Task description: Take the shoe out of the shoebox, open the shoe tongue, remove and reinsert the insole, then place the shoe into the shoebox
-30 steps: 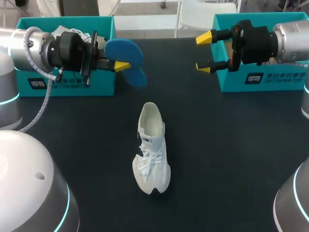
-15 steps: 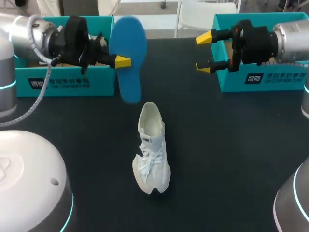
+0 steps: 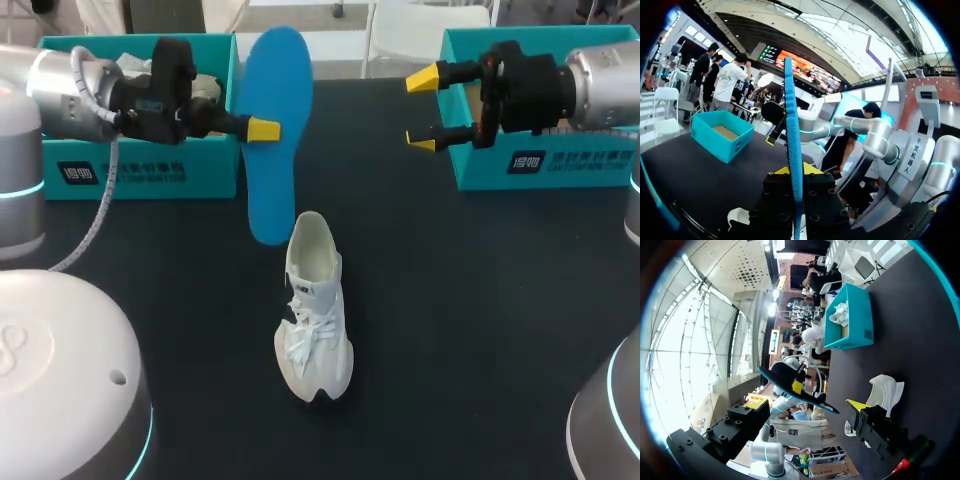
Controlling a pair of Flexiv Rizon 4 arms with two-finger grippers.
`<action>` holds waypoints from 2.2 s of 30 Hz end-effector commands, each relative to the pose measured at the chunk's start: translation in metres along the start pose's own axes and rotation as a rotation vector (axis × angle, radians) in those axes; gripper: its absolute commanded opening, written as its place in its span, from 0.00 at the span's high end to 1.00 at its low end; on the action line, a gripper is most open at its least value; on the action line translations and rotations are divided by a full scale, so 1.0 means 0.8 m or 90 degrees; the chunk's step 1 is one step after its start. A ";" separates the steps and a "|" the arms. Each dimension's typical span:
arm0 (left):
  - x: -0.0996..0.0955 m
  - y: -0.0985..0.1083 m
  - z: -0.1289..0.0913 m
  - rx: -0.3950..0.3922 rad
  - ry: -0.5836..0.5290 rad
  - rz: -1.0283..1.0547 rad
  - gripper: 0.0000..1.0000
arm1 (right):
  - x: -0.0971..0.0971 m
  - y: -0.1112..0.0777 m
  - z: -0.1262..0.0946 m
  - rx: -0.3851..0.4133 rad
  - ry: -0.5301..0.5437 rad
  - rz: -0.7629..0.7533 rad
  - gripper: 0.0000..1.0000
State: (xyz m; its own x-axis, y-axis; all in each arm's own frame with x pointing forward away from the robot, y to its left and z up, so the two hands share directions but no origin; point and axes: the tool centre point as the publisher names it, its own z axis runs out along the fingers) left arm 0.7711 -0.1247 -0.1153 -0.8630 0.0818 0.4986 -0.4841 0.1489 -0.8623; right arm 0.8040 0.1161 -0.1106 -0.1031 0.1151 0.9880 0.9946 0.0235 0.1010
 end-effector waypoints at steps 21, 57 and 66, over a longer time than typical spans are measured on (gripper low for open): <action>-0.013 0.012 0.017 0.030 0.039 -0.300 1.00 | -0.001 0.000 0.002 0.000 -0.001 0.000 0.00; -0.074 0.024 0.072 0.086 0.042 -0.570 1.00 | 0.050 -0.045 0.032 -0.034 -0.376 -0.021 0.00; -0.074 0.024 0.072 0.086 0.042 -0.570 1.00 | 0.048 -0.042 0.038 -0.043 -0.426 -0.044 0.00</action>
State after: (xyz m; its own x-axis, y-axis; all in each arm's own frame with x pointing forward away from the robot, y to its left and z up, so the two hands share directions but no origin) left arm 0.8039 -0.1837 -0.1657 -0.1485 0.0473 0.9878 -0.9863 0.0659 -0.1515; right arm 0.7634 0.1417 -0.0831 -0.1276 0.6677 0.7334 0.9856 0.0024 0.1693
